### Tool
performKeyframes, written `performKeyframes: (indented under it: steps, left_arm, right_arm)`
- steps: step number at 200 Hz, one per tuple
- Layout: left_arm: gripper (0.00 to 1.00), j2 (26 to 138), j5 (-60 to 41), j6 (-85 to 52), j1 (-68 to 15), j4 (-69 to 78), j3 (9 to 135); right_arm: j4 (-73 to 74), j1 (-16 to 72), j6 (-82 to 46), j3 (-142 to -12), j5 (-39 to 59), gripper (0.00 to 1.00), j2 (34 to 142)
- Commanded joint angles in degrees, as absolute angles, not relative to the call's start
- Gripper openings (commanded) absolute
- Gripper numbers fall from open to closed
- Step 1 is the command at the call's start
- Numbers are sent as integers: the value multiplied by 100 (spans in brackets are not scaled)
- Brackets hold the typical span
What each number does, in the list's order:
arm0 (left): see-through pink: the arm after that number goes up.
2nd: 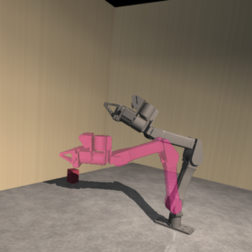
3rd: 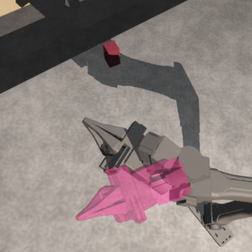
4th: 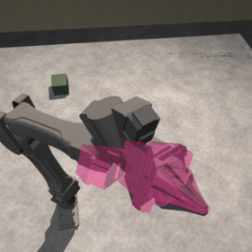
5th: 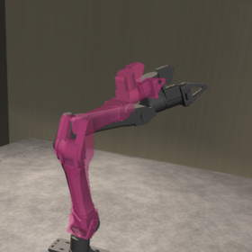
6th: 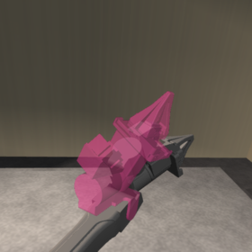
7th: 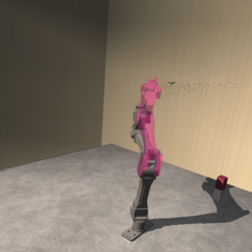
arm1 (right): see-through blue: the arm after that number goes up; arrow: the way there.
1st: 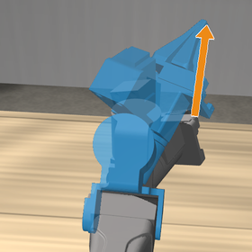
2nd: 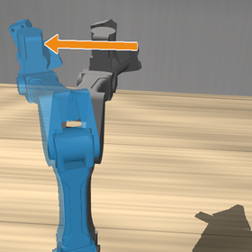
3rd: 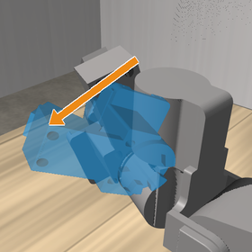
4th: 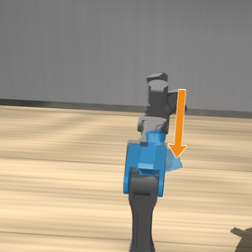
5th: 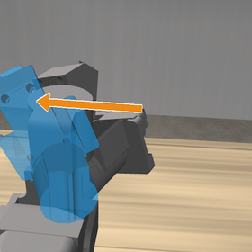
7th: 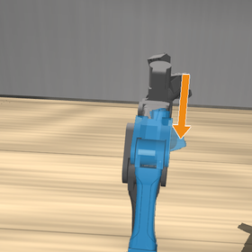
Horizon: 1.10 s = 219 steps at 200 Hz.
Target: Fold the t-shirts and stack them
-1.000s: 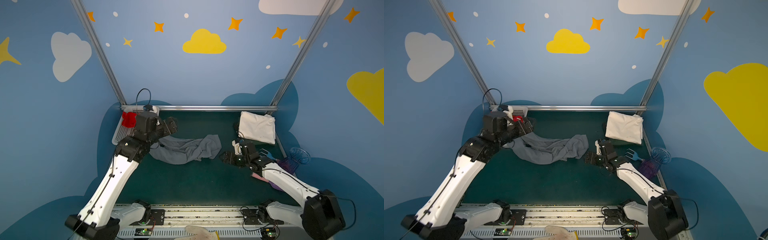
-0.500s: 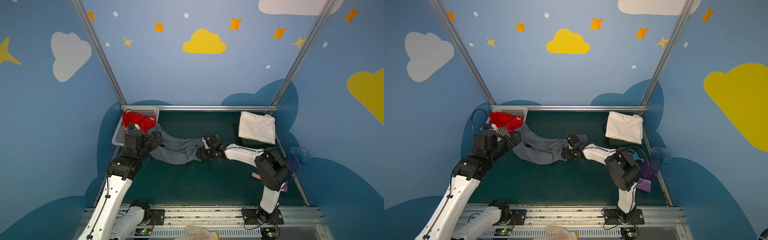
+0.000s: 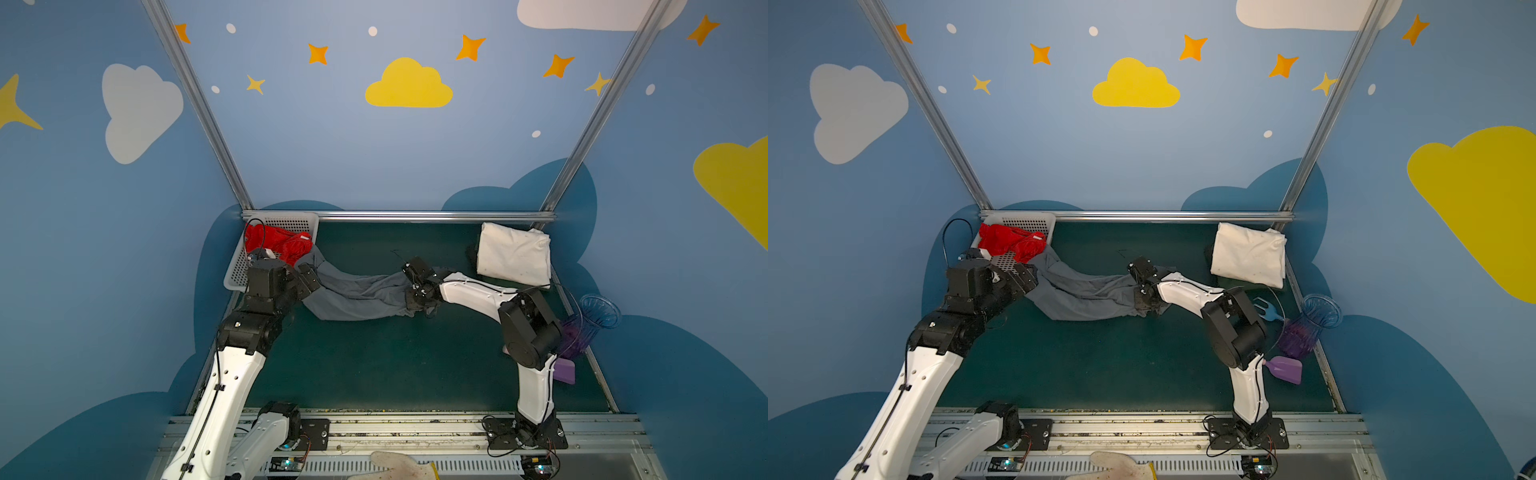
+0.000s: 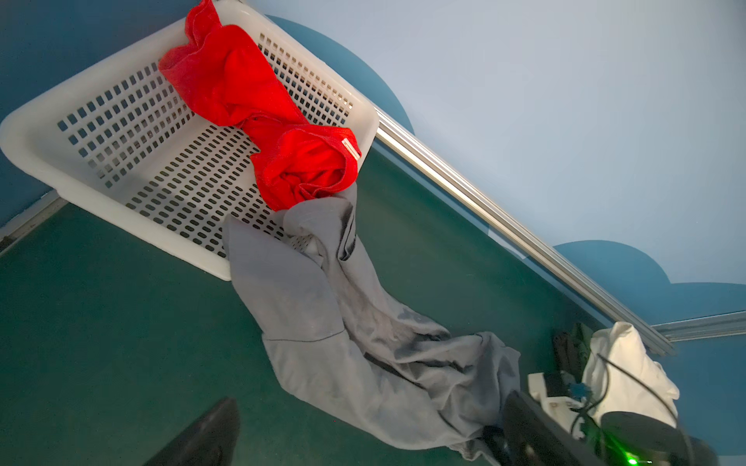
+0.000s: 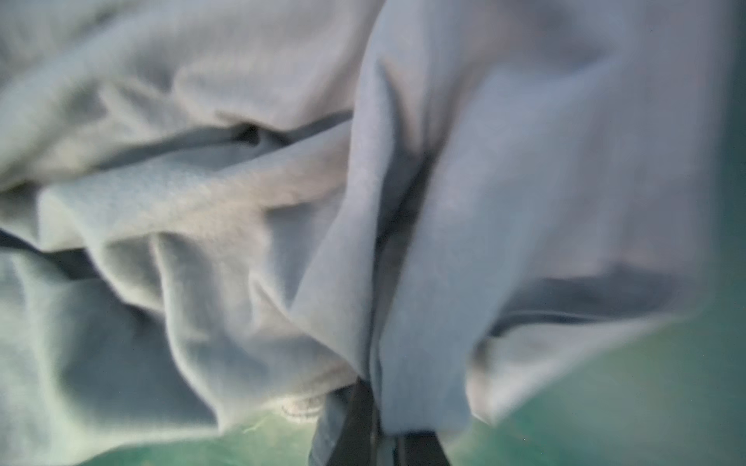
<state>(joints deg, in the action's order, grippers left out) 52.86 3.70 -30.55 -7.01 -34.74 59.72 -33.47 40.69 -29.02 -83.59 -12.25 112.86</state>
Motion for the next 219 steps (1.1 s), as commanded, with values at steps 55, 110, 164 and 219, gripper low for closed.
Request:
performKeyframes:
  steps: [55,110,164,219]
  left_arm:
    - [100,5291,425,-2866,-659,-3127,5814]
    - [100,5389,21,-2947,-659,-2893,5723]
    - [100,5556,-183,-2952,-658,-2820,5687]
    - [100,5613,-262,-2994,-665,-2603,5612]
  right_arm:
    - [-4388,2566,-2386,-8726,-2210,0,9308]
    - [-4521,2206,-2470,-8721,-1685,0,9345]
    - [-4728,1856,-2447,-8676,-1760,0,8857]
    - [-4723,1617,-2520,-8539,-1561,0,7992]
